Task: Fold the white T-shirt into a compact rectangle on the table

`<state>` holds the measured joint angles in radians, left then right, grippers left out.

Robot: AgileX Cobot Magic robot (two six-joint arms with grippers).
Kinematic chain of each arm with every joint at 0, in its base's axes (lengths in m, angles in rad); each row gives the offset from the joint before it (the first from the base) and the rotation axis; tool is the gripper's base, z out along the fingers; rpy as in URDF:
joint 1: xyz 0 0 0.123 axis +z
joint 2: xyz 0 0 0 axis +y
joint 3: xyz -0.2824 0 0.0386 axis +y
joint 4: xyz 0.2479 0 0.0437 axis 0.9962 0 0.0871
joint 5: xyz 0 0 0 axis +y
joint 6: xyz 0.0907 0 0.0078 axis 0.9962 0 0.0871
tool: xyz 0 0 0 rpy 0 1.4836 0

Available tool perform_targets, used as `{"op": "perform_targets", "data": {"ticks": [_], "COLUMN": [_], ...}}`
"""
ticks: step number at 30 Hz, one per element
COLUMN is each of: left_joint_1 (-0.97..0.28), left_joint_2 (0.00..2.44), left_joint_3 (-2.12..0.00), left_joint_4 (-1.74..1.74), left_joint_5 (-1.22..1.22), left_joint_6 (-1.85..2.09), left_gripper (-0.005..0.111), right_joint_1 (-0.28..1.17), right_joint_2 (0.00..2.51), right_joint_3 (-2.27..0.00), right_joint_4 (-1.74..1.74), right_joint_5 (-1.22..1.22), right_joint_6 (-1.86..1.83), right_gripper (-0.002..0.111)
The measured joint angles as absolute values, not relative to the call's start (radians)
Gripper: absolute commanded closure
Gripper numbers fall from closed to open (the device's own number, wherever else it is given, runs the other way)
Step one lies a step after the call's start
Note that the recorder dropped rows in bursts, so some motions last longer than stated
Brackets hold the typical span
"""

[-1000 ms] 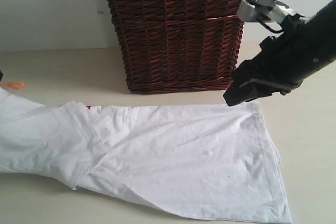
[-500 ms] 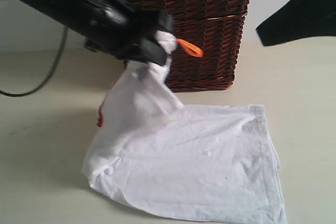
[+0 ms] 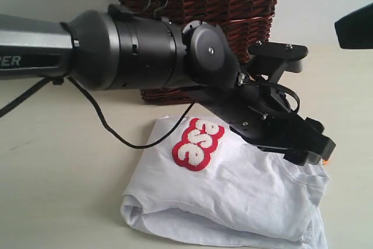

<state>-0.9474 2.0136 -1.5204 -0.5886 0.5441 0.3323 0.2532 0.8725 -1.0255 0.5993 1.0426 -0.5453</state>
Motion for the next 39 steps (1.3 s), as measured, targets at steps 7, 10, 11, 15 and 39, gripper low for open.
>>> {"op": "perform_targets", "data": {"ticks": [7,10,11,15,39], "left_joint_1": [-0.922,-0.898,-0.892,-0.883,-0.883], "left_joint_2": [1.912,1.839,1.806,1.659,0.474], "left_joint_3": [-1.545,-1.501,-1.473,-1.336,-0.307], "left_joint_4": [-0.341,-0.270,-0.259,-0.247,-0.250], "left_joint_5": [0.706,0.726,0.719,0.642,-0.233], "left_joint_6": [0.178,0.147,0.144,0.138,0.170], "left_gripper": [0.101,0.106,0.107,0.107,0.107], "right_joint_1": [0.253,0.253,0.253,0.253,0.253], "right_joint_2": [0.897,0.897,0.893,0.875,0.257], "right_joint_3": [-1.022,-1.022,-1.022,-1.005,-0.597], "right_joint_4": [0.565,0.550,0.546,0.541,0.589], "right_joint_5": [1.031,1.029,1.028,1.016,0.585], "right_joint_6": [-0.531,-0.531,-0.531,-0.529,-0.503], "right_gripper": [0.108,0.108,0.108,0.108,0.108]}}
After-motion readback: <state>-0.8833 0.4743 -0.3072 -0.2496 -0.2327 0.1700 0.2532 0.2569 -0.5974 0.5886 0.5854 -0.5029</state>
